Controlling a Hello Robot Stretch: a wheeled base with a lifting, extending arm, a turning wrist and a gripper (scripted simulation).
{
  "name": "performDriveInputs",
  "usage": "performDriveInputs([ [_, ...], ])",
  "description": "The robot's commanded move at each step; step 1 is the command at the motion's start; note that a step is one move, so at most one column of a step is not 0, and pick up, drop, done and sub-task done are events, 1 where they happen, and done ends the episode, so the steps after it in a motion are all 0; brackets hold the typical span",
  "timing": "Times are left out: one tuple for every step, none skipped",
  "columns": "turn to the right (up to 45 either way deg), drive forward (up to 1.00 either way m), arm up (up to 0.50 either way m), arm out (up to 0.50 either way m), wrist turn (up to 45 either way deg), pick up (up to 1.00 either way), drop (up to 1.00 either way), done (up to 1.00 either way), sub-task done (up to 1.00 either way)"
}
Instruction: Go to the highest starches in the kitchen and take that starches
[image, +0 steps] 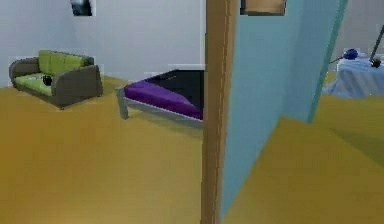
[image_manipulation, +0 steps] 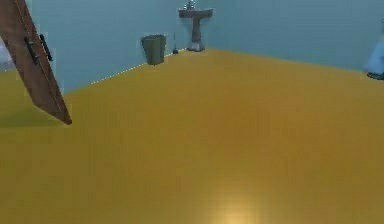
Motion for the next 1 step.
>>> performDriveInputs([
  [0.0, 0.35, 0.0, 0.0, 0.0, 0.0, 0.0, 0.0, 0.0],
])
